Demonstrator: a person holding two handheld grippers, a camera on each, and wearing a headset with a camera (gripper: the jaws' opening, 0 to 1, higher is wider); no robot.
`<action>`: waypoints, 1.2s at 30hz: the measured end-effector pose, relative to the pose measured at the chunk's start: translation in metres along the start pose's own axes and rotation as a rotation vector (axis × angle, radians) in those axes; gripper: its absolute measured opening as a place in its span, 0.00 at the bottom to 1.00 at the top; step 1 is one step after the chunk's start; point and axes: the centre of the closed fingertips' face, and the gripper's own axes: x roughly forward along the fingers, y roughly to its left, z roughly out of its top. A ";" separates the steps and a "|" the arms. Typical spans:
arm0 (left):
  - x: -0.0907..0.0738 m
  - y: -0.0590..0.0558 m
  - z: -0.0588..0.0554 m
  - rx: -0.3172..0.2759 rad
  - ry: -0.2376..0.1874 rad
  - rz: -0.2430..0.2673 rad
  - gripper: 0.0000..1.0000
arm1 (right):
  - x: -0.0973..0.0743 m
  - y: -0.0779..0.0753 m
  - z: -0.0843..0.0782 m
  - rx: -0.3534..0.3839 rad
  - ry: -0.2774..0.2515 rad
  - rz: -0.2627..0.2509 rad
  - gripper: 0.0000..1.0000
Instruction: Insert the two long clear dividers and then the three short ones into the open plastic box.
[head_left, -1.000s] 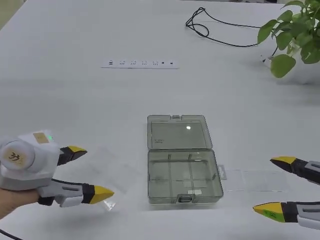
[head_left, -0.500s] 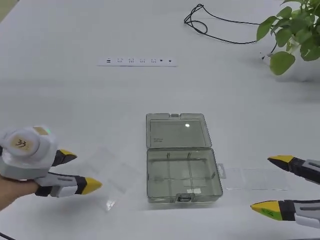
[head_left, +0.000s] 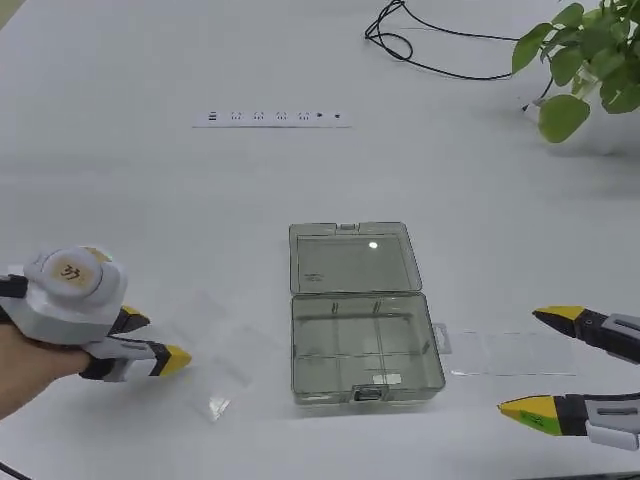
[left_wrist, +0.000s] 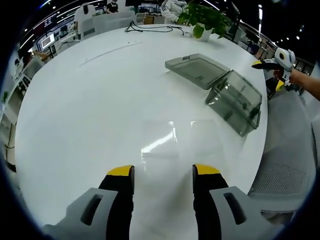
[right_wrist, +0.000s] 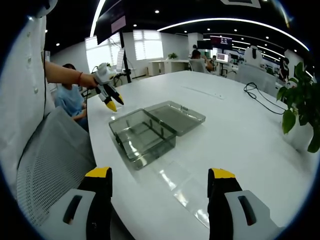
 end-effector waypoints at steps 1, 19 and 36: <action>0.001 0.000 -0.001 0.001 0.007 0.004 0.46 | 0.000 0.000 0.000 0.000 0.000 0.000 0.79; 0.005 0.001 -0.009 0.065 0.090 0.089 0.38 | 0.001 -0.001 -0.001 0.012 -0.009 -0.003 0.79; 0.007 0.003 -0.009 0.038 0.172 0.107 0.32 | 0.001 0.003 0.000 0.014 -0.019 -0.004 0.78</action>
